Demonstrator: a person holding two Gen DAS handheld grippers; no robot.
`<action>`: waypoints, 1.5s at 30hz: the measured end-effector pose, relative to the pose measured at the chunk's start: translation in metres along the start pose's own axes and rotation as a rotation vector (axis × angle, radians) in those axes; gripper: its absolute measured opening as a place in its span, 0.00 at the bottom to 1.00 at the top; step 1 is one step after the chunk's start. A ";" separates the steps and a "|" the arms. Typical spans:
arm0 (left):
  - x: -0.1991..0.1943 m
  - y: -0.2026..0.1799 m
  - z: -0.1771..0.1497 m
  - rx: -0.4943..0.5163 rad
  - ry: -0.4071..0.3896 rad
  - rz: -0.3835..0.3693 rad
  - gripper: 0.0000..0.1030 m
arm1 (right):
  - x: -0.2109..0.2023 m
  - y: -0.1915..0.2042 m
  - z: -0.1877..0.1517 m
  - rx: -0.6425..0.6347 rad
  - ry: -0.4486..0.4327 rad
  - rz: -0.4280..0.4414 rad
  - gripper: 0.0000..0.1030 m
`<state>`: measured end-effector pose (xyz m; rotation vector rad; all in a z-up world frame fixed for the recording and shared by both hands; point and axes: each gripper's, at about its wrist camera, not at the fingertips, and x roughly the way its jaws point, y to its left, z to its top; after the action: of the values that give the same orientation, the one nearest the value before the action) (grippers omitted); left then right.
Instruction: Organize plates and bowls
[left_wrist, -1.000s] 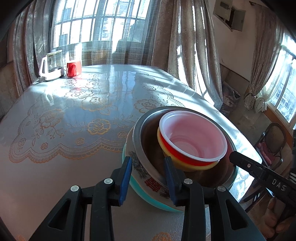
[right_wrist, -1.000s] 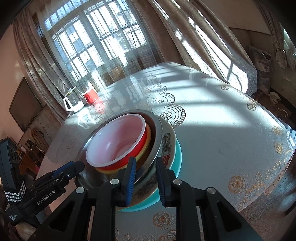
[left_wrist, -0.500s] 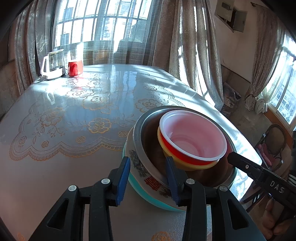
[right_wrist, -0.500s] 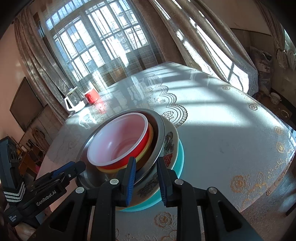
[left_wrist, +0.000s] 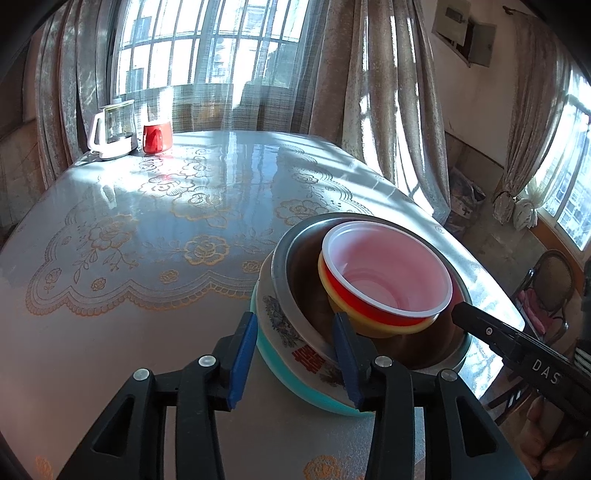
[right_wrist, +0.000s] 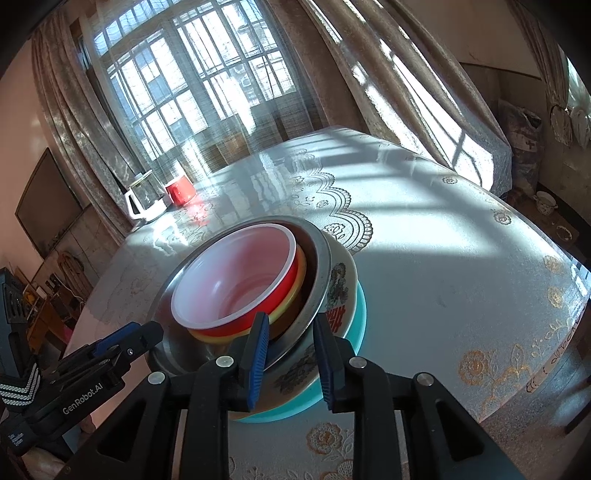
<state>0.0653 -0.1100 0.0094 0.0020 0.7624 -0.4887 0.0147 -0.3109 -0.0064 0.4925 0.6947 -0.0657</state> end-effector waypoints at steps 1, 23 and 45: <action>-0.001 0.000 0.000 0.002 -0.001 0.003 0.42 | 0.000 0.000 0.000 0.002 0.002 0.003 0.25; -0.045 0.015 -0.027 -0.006 -0.091 0.181 0.71 | -0.028 0.038 -0.011 -0.131 -0.100 -0.132 0.40; -0.059 0.008 -0.030 0.012 -0.122 0.188 0.84 | -0.032 0.049 -0.017 -0.162 -0.099 -0.118 0.40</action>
<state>0.0128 -0.0724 0.0250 0.0540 0.6321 -0.3115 -0.0092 -0.2629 0.0232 0.2906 0.6260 -0.1427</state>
